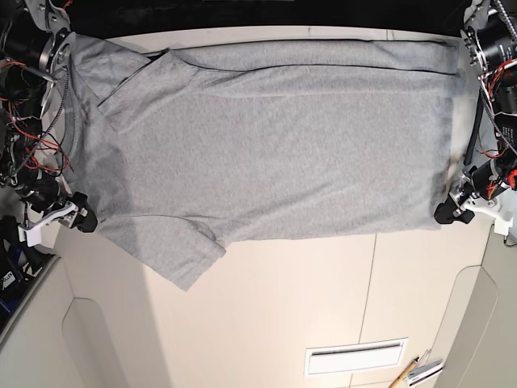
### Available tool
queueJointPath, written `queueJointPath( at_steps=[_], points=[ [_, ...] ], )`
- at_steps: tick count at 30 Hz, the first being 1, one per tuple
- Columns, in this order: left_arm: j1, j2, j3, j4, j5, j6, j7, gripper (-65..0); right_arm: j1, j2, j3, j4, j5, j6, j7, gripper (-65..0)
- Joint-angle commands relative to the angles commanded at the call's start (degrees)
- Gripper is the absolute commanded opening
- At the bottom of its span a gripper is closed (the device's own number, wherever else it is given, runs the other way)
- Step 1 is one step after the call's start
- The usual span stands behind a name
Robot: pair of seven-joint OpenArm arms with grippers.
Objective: Fold the T-shirt properly
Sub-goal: 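Move both grippers to the opposite hem edge and grasp it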
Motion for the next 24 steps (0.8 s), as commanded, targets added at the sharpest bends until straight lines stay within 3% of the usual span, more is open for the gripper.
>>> queueJointPath(
  at_steps=[7,15,22,24],
  points=[
    [0.0,2.0,0.0,0.0,0.0,0.0,0.0,-24.1,0.0,-0.5,-8.2,0.0,4.5,0.9,-0.1,-26.4],
    [-0.2,2.5,0.0,0.0,-0.1,0.0,0.7,-24.2,0.0,-4.0,-8.2,0.0,4.5,1.49,-1.8,-26.4],
    [-0.3,4.2,0.2,0.0,0.0,0.0,1.5,-24.6,0.0,-4.7,-8.2,0.0,4.5,1.51,-3.0,-26.7],
    [-0.4,4.1,0.4,0.0,0.0,0.0,1.5,-34.1,0.0,-4.6,-8.2,0.0,4.5,1.88,-3.2,-27.4]
  ],
)
